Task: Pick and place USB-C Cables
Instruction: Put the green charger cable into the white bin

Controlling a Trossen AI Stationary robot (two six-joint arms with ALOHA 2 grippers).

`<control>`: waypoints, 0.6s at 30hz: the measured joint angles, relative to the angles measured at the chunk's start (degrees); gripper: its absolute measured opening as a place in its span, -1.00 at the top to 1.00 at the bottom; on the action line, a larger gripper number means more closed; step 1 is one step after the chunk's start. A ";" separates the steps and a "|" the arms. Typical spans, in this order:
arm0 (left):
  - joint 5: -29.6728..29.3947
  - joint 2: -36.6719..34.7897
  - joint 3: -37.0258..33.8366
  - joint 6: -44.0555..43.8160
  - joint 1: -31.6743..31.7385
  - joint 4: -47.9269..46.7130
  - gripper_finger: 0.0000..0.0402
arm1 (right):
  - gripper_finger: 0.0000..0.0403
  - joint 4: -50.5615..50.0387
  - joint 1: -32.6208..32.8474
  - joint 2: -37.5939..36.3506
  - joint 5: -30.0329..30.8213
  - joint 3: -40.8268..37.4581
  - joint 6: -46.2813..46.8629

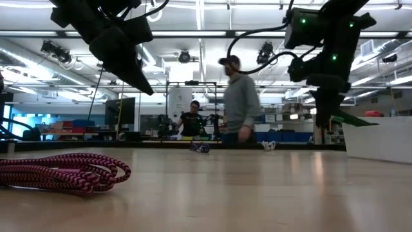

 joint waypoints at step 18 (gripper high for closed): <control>0.04 0.00 0.00 -1.60 0.00 -0.11 0.28 | 0.25 -12.14 0.95 -2.71 -2.80 1.07 7.57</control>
